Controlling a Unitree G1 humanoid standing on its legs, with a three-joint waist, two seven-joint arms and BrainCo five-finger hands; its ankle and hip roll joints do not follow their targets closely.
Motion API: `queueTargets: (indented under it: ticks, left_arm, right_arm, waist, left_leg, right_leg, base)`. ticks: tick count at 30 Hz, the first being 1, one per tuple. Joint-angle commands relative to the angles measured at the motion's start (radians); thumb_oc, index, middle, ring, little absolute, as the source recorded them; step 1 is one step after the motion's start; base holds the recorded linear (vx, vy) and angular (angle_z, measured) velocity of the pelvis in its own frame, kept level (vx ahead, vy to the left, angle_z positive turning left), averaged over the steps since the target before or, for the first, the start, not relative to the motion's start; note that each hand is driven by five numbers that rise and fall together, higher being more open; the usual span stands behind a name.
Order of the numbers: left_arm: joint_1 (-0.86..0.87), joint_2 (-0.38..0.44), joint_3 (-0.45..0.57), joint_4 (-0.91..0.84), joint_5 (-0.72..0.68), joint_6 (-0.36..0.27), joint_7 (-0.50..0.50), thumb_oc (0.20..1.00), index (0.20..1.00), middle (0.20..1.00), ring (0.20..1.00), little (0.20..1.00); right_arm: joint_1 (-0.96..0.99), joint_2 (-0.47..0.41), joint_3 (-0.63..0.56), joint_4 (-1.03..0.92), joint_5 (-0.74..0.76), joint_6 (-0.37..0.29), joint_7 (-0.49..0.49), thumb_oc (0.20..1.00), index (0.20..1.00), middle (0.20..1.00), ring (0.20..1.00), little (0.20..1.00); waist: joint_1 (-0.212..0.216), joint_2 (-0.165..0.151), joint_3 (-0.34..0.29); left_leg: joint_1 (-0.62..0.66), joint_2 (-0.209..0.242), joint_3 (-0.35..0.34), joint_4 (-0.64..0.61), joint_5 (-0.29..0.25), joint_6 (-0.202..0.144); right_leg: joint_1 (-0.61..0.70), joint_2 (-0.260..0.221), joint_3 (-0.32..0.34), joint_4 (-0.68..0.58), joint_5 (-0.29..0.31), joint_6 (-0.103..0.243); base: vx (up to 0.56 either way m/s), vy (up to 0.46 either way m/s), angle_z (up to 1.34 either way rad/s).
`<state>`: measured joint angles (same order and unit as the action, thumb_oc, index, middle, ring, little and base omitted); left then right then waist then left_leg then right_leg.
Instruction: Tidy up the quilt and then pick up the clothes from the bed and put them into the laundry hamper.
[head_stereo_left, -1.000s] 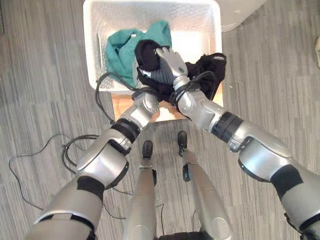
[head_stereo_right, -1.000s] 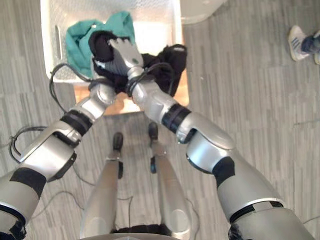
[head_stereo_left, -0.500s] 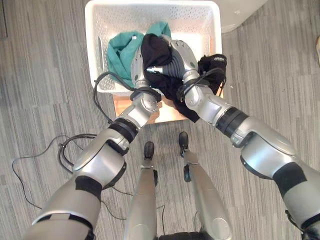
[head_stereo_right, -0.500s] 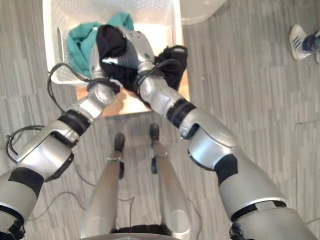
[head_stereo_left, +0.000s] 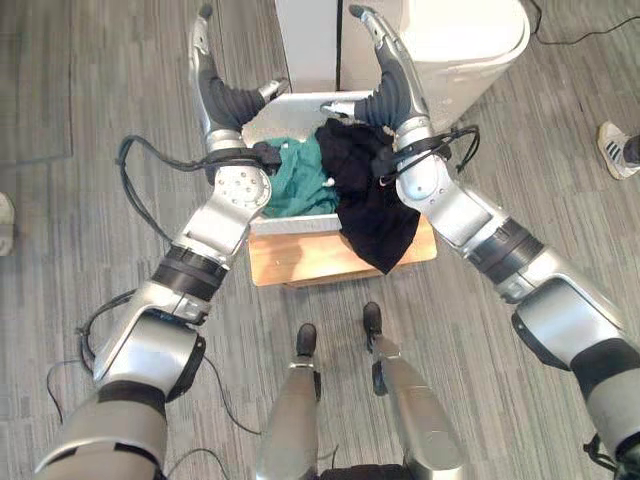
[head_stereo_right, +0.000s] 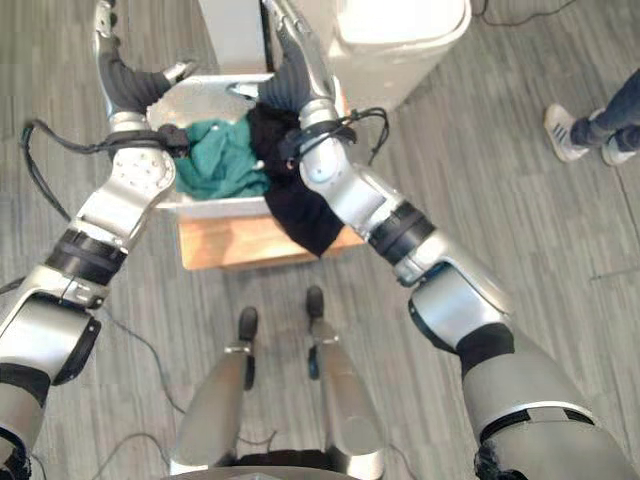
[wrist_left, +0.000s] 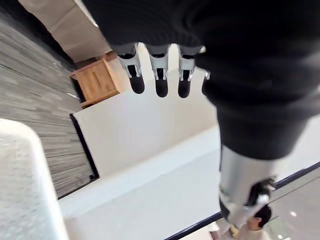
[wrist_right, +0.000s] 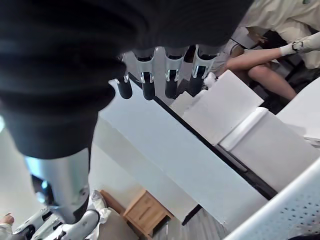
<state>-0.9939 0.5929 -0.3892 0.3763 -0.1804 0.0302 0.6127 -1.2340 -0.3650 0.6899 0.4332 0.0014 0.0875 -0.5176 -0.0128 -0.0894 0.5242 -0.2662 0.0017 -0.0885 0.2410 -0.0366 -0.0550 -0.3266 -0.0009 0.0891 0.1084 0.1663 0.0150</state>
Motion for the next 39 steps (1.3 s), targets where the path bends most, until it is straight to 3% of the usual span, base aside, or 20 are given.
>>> queueTargets:
  ticks: [1, 4, 9, 10, 12, 13, 15, 16, 17, 19, 21, 22, 26, 27, 30, 31, 35, 36, 39]
  left_arm:
    - [0.090, 0.016, 0.092, -0.127, 0.055, -0.006, -0.007, 1.000, 1.000, 1.000, 1.000, 1.000]
    - [0.225, 0.008, 0.156, -0.203, 0.051, 0.006, 0.018, 1.000, 1.000, 1.000, 1.000, 1.000]
    - [0.615, -0.080, 0.322, -0.324, 0.030, -0.031, 0.194, 1.000, 1.000, 1.000, 1.000, 1.000]
    - [0.817, -0.130, 0.413, -0.311, -0.012, -0.099, 0.223, 1.000, 1.000, 1.000, 1.000, 1.000]
    - [0.892, -0.151, 0.453, -0.288, -0.024, -0.130, 0.229, 1.000, 1.000, 1.000, 1.000, 1.000]
    - [0.984, -0.179, 0.504, -0.237, -0.056, -0.186, 0.242, 1.000, 1.000, 1.000, 1.000, 1.000]
    - [1.101, -0.244, 0.584, -0.115, -0.125, -0.301, 0.202, 1.000, 1.000, 1.000, 1.000, 1.000]
    - [1.172, -0.287, 0.643, 0.017, -0.192, -0.373, 0.136, 1.000, 1.000, 1.000, 1.000, 1.000]
    - [1.203, -0.304, 0.653, 0.111, -0.206, -0.402, 0.098, 1.000, 1.000, 1.000, 1.000, 1.000]
    - [1.220, -0.317, 0.619, 0.266, -0.239, -0.435, 0.005, 1.000, 1.000, 1.000, 1.000, 1.000]
    - [1.214, -0.319, 0.585, 0.321, -0.202, -0.429, -0.031, 1.000, 1.000, 1.000, 1.000, 1.000]
    - [1.190, -0.311, 0.494, 0.386, -0.238, -0.422, -0.083, 1.000, 1.000, 1.000, 1.000, 1.000]
    - [1.145, -0.323, 0.342, 0.474, -0.240, -0.387, -0.171, 1.000, 1.000, 1.000, 1.000, 1.000]
    - [1.134, -0.330, 0.290, 0.497, -0.220, -0.353, -0.242, 1.000, 1.000, 1.000, 1.000, 1.000]
    - [1.119, -0.340, 0.213, 0.550, -0.180, -0.335, -0.311, 1.000, 1.000, 1.000, 1.000, 1.000]
    - [1.111, -0.347, 0.183, 0.594, -0.148, -0.329, -0.340, 1.000, 1.000, 1.000, 1.000, 1.000]
    - [1.086, -0.367, 0.154, 0.660, -0.113, -0.296, -0.372, 1.000, 1.000, 1.000, 1.000, 1.000]
    - [1.056, -0.371, 0.130, 0.691, -0.106, -0.239, -0.405, 1.000, 1.000, 1.000, 1.000, 1.000]
    - [1.029, -0.373, 0.109, 0.729, -0.091, -0.218, -0.384, 1.000, 1.000, 1.000, 1.000, 1.000]
  right_arm:
    - [0.070, -0.059, -0.107, -0.160, -0.040, 0.031, 0.048, 1.000, 1.000, 1.000, 1.000, 1.000]
    - [0.180, -0.074, -0.159, -0.245, -0.081, 0.073, 0.068, 1.000, 1.000, 1.000, 1.000, 1.000]
    - [0.525, -0.140, -0.326, -0.404, -0.135, 0.104, 0.071, 1.000, 1.000, 1.000, 1.000, 1.000]
    - [0.746, -0.174, -0.448, -0.448, -0.123, 0.060, 0.082, 1.000, 1.000, 1.000, 1.000, 1.000]
    - [0.835, -0.180, -0.500, -0.449, -0.141, 0.035, 0.083, 1.000, 1.000, 1.000, 1.000, 1.000]
    - [0.956, -0.180, -0.567, -0.445, -0.120, 0.013, 0.073, 1.000, 1.000, 1.000, 1.000, 1.000]
    - [1.126, -0.144, -0.656, -0.394, -0.137, -0.029, 0.064, 1.000, 1.000, 1.000, 1.000, 1.000]
    - [1.243, -0.088, -0.697, -0.324, -0.086, -0.057, 0.060, 1.000, 1.000, 1.000, 1.000, 1.000]
    - [1.300, -0.055, -0.700, -0.259, -0.125, -0.088, 0.040, 1.000, 1.000, 1.000, 1.000, 1.000]
    - [1.350, -0.026, -0.668, -0.138, -0.058, -0.127, 0.030, 1.000, 1.000, 1.000, 1.000, 1.000]
    - [1.347, -0.023, -0.636, -0.063, -0.059, -0.127, 0.050, 1.000, 1.000, 1.000, 1.000, 1.000]
    - [1.317, -0.012, -0.574, 0.068, -0.011, -0.131, 0.051, 1.000, 1.000, 1.000, 1.000, 1.000]
    - [1.241, 0.021, -0.498, 0.389, 0.082, -0.193, 0.086, 1.000, 1.000, 1.000, 1.000, 1.000]
    - [1.207, 0.033, -0.479, 0.485, 0.132, -0.178, 0.118, 1.000, 1.000, 1.000, 1.000, 1.000]
    - [1.165, 0.057, -0.461, 0.636, 0.222, -0.165, 0.157, 1.000, 1.000, 1.000, 1.000, 1.000]
    - [1.149, 0.067, -0.458, 0.685, 0.247, -0.115, 0.184, 1.000, 1.000, 1.000, 1.000, 1.000]
    - [1.142, 0.099, -0.439, 0.760, 0.238, -0.067, 0.225, 1.000, 1.000, 1.000, 1.000, 1.000]
    - [1.136, 0.113, -0.412, 0.778, 0.197, -0.057, 0.258, 1.000, 1.000, 1.000, 1.000, 1.000]
    - [1.126, 0.118, -0.385, 0.786, 0.164, -0.070, 0.277, 1.000, 1.000, 1.000, 1.000, 1.000]
  waist:
    - [0.021, 0.034, -0.074]
    - [0.022, 0.033, -0.111]
    - [0.010, 0.029, -0.182]
    - [0.004, 0.029, -0.224]
    - [0.002, 0.028, -0.240]
    - [-0.003, 0.027, -0.263]
    - [-0.017, 0.027, -0.293]
    - [-0.039, 0.032, -0.311]
    - [-0.053, 0.034, -0.317]
    - [-0.077, 0.041, -0.322]
    - [-0.082, 0.043, -0.323]
    - [-0.081, 0.043, -0.322]
    - [-0.058, 0.046, -0.323]
    - [-0.043, 0.049, -0.324]
    - [-0.022, 0.055, -0.325]
    - [-0.016, 0.059, -0.325]
    - [-0.014, 0.064, -0.334]
    - [-0.015, 0.063, -0.343]
    - [-0.019, 0.061, -0.351]
  left_leg:
    - [0.071, 0.013, -0.016, -0.096, 0.030, 0.022]
    - [0.118, 0.005, -0.017, -0.132, 0.025, 0.026]
    - [0.178, 0.004, -0.012, -0.177, 0.024, 0.033]
    - [0.211, 0.011, -0.005, -0.197, 0.023, 0.035]
    - [0.224, 0.014, 0.001, -0.203, 0.022, 0.037]
    - [0.241, 0.018, 0.010, -0.214, 0.021, 0.038]
    - [0.263, 0.026, 0.027, -0.230, 0.021, 0.038]
    - [0.293, 0.027, 0.038, -0.261, 0.019, 0.044]
    - [0.305, 0.027, 0.050, -0.269, 0.019, 0.046]
    - [0.321, 0.020, 0.066, -0.279, 0.019, 0.051]
    - [0.329, 0.018, 0.075, -0.282, 0.016, 0.055]
    - [0.332, 0.012, 0.085, -0.278, 0.007, 0.060]
    - [0.332, 0.003, 0.092, -0.267, -0.005, 0.067]
    - [0.328, -0.001, 0.093, -0.259, -0.009, 0.068]
    - [0.319, -0.003, 0.089, -0.244, -0.012, 0.068]
    - [0.318, -0.003, 0.086, -0.238, -0.011, 0.067]
    - [0.318, -0.002, 0.083, -0.235, -0.009, 0.064]
    - [0.315, 0.001, 0.082, -0.232, -0.008, 0.062]
    - [0.316, 0.004, 0.081, -0.235, -0.004, 0.060]
  right_leg:
    - [0.132, -0.035, -0.005, 0.017, -0.130, 0.046]
    - [0.181, -0.033, 0.007, -0.016, -0.132, 0.050]
    - [0.233, -0.027, 0.034, -0.045, -0.129, 0.059]
    - [0.263, -0.026, 0.039, -0.059, -0.129, 0.064]
    - [0.274, -0.027, 0.041, -0.064, -0.129, 0.066]
    - [0.286, -0.027, 0.043, -0.070, -0.129, 0.069]
    - [0.300, -0.027, 0.047, -0.077, -0.128, 0.074]
    - [0.317, -0.022, 0.055, -0.087, -0.132, 0.079]
    - [0.321, -0.020, 0.061, -0.090, -0.129, 0.083]
    - [0.322, -0.016, 0.071, -0.093, -0.119, 0.088]
    - [0.324, -0.015, 0.073, -0.098, -0.113, 0.089]
    - [0.326, -0.019, 0.070, -0.105, -0.105, 0.091]
    - [0.332, -0.021, 0.054, -0.114, -0.102, 0.089]
    - [0.333, -0.022, 0.044, -0.116, -0.101, 0.088]
    - [0.332, -0.020, 0.024, -0.116, -0.101, 0.082]
    - [0.332, -0.016, 0.012, -0.114, -0.101, 0.076]
    - [0.333, -0.012, -0.001, -0.110, -0.106, 0.069]
    - [0.331, -0.012, -0.007, -0.107, -0.110, 0.067]
    - [0.329, -0.010, -0.006, -0.105, -0.112, 0.067]
  base:
    - [0.05, 0.051, -0.12]
    - [0.07, 0.036, -0.21]
    - [0.02, 0.022, -0.21]
    - [0.09, 0.016, -0.34]
    - [0.06, -0.009, -0.22]
    - [0.03, -0.028, -0.13]
    - [0.00, -0.025, -0.05]
    - [-0.05, -0.012, -0.08]
    - [-0.08, -0.009, -0.17]
    - [-0.12, 0.006, -0.17]
    - [-0.11, 0.003, -0.11]
    - [-0.11, -0.022, -0.19]
    - [-0.10, -0.049, -0.12]
    - [-0.07, -0.049, 0.11]
    - [-0.08, -0.061, -0.01]
    - [-0.05, -0.028, -0.17]
    - [-0.03, -0.017, 0.10]
    - [-0.02, -0.021, 0.06]
    - [0.00, -0.023, -0.06]
